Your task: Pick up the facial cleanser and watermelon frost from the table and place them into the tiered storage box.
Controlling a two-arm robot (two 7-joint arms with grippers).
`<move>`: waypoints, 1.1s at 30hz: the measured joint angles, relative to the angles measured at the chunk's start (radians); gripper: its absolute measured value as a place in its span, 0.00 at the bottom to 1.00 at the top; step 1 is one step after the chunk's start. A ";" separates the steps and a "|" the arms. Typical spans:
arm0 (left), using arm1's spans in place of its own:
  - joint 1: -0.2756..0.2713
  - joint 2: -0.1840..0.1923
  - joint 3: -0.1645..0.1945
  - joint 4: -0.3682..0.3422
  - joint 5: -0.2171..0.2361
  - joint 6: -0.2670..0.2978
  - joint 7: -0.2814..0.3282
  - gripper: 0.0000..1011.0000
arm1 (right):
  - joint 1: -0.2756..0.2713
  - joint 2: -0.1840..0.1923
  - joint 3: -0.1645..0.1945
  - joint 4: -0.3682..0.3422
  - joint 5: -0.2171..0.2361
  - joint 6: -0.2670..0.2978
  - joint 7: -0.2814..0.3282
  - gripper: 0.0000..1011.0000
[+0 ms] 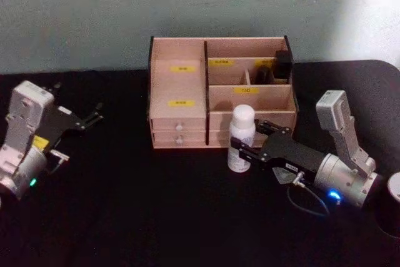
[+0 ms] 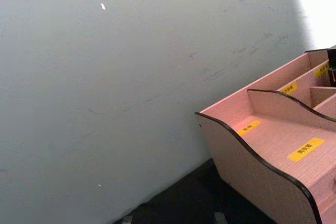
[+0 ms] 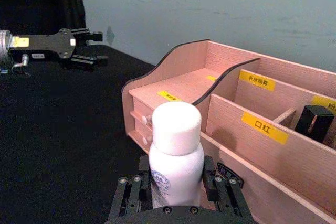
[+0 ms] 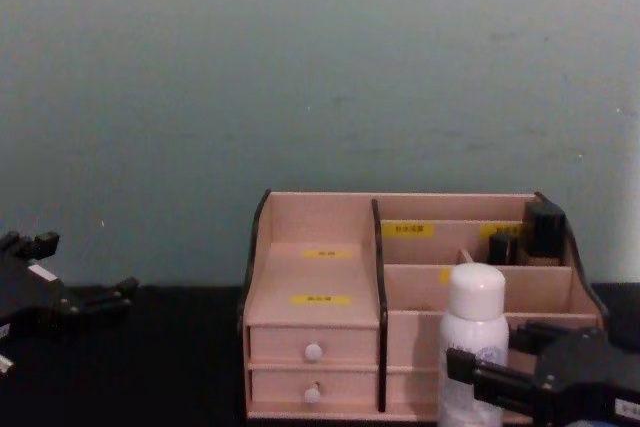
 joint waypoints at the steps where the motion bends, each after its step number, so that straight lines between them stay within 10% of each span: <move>1: 0.000 0.000 0.000 0.000 0.000 0.000 0.000 0.99 | 0.000 0.000 0.000 0.000 0.000 0.000 0.000 0.59; 33: 0.000 0.000 0.000 0.000 0.000 0.000 0.000 0.99 | 0.028 0.027 0.027 -0.105 0.103 -0.022 0.044 0.59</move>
